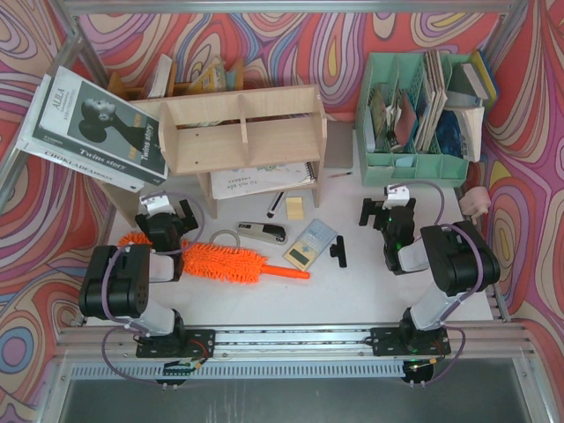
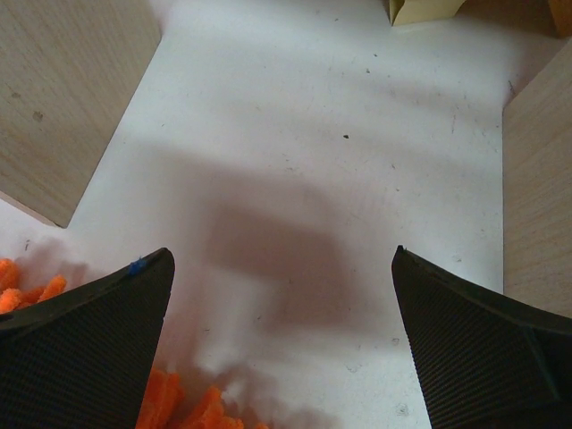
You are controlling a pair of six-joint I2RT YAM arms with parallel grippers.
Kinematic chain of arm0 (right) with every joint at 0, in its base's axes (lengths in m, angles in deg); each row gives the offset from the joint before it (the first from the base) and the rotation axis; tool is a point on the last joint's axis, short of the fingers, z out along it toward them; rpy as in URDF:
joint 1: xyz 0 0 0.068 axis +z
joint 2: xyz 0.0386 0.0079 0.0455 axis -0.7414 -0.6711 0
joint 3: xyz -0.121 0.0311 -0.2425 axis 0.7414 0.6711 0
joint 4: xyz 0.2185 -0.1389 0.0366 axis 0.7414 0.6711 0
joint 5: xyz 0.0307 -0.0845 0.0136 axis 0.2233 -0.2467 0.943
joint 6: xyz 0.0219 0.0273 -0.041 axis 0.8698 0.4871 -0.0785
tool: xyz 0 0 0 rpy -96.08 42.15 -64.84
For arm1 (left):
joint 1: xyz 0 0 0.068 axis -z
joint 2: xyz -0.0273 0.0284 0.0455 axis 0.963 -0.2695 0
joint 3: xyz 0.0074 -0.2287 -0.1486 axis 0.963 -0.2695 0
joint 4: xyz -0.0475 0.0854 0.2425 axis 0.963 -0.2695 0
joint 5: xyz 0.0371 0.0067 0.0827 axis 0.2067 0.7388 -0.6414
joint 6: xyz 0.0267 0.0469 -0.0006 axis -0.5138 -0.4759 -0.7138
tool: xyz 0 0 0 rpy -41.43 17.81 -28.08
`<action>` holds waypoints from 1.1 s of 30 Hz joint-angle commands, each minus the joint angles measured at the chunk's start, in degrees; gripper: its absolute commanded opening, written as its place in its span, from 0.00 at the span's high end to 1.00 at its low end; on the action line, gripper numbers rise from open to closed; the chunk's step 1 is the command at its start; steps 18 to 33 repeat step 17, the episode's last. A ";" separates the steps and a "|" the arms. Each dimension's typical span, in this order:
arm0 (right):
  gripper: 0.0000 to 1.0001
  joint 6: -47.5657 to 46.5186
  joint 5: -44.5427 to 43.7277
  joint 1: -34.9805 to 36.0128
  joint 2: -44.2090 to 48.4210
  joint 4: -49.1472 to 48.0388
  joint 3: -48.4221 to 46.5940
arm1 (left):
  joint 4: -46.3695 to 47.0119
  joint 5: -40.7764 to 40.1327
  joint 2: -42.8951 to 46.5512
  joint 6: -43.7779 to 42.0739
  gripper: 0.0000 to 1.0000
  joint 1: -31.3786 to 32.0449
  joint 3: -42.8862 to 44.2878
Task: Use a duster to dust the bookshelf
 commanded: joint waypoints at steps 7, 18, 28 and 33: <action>0.01 -1.04 1.04 -0.53 0.16 -3.96 -0.14 | -8.14 5.61 -0.18 -1.24 0.01 -0.37 5.29; 0.01 -1.06 1.16 -0.53 0.10 -3.78 -0.14 | -8.13 5.72 -0.23 -1.26 0.01 -0.37 5.30; 0.01 -1.06 1.16 -0.53 0.10 -3.78 -0.14 | -8.13 5.72 -0.23 -1.26 0.01 -0.37 5.30; 0.01 -1.06 1.16 -0.53 0.10 -3.78 -0.14 | -8.13 5.72 -0.23 -1.26 0.01 -0.37 5.30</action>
